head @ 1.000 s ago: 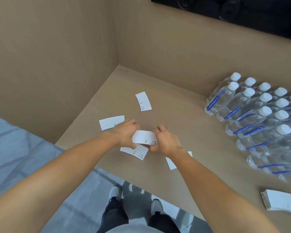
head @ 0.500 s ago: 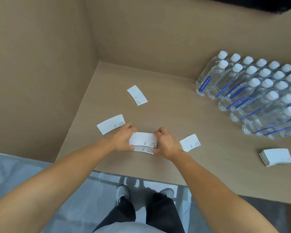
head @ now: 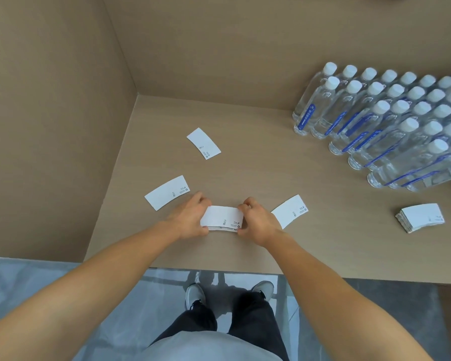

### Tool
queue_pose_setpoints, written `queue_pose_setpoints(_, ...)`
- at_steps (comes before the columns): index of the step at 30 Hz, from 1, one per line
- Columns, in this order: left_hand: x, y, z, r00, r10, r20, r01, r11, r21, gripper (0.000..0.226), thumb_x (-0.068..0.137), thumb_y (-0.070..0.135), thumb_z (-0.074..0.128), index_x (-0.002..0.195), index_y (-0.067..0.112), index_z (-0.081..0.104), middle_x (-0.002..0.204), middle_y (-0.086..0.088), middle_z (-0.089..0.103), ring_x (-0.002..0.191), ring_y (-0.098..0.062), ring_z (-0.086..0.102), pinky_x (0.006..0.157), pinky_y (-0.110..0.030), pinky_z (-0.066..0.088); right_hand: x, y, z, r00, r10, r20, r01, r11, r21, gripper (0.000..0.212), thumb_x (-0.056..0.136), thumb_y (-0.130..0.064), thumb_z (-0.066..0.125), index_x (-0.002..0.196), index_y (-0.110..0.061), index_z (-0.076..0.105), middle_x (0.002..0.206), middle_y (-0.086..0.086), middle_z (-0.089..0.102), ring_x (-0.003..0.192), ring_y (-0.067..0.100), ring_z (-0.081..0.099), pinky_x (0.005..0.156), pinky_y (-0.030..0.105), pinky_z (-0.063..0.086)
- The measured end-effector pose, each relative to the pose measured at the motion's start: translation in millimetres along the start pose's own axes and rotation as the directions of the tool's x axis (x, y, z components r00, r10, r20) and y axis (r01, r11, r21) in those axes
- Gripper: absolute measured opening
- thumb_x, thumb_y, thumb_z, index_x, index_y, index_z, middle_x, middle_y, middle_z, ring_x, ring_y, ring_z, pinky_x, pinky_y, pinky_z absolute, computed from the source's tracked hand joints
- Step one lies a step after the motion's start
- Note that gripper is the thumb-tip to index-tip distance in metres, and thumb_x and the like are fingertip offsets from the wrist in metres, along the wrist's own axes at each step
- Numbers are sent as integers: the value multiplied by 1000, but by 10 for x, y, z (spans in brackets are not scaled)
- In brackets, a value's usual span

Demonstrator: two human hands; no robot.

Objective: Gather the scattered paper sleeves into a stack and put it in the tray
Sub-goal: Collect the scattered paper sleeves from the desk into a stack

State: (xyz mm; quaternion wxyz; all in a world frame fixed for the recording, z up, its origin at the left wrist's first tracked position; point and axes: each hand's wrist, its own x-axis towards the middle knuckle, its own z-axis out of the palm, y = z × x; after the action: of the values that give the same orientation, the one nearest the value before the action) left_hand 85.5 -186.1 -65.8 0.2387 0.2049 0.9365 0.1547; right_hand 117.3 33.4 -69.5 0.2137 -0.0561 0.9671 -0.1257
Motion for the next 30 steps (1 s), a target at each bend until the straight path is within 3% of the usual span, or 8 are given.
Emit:
queue_pose_setpoints(8, -38, -20, 68, 1000, -20, 2, 19, 999, 42, 54, 81, 31, 69, 127, 14, 48, 128, 0, 39, 109, -21, 50, 84, -37, 51, 30, 6, 79, 1000, 1, 20, -2, 1000, 20, 49, 79, -32, 67, 124, -16, 52, 130, -2, 41, 104, 24, 57, 71, 30, 43)
queue_pose_setpoints(18, -62, -39, 137, 999, -46, -2, 46, 998, 37, 41, 84, 24, 65, 121, 11, 50, 123, -4, 40, 105, -22, 51, 83, -37, 50, 61, -40, 122, 999, -11, 36, 10, 1000, 6, 45, 86, -30, 65, 125, -12, 52, 136, 1, 40, 106, 26, 57, 83, 40, 53)
queue_pose_setpoints(30, -32, -97, 157, 1000, -7, 20, 7, 1000, -16, 46, 84, 24, 67, 124, 11, 48, 124, -3, 38, 109, -22, 50, 91, -41, 50, 24, 0, 97, 999, 40, 21, -41, 999, 33, 52, 82, -36, 68, 127, -15, 52, 132, -1, 41, 102, 23, 58, 72, 32, 48)
